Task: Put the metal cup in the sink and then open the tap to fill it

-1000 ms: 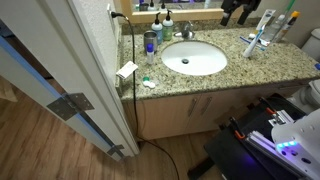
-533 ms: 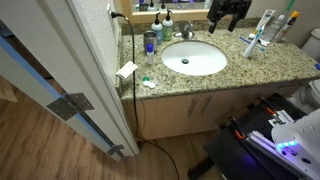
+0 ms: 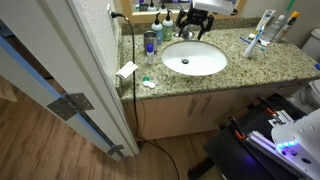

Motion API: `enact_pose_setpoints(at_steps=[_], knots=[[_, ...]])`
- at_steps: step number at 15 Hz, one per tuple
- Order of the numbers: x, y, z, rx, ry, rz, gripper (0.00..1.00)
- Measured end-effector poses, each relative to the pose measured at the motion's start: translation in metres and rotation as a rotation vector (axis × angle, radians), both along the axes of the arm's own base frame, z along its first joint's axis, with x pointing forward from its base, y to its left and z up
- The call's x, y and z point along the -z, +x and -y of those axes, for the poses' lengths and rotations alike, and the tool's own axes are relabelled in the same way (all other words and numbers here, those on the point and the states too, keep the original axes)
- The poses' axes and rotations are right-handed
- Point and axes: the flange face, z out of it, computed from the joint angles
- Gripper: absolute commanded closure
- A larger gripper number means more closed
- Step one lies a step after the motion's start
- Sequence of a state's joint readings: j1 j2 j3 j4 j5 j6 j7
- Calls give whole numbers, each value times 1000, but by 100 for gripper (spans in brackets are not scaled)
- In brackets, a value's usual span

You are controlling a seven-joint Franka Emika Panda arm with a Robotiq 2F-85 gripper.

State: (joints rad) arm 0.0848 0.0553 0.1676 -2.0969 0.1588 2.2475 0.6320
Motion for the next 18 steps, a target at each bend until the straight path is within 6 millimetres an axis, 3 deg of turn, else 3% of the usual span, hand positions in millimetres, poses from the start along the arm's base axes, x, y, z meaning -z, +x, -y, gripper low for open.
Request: enact_pose_setpoints(at_steps=[3,5,7,12,16,18], knots=[[-2,-3,-3,-6,-14,0,0],[9,5,-8,5,-16,-3,0],[15,31,-18,39,18,51,0],[0,107,-37,134,67,168,0],[9,120,-38,142,55,164,0],[26,120,-34,158,20,134,0]])
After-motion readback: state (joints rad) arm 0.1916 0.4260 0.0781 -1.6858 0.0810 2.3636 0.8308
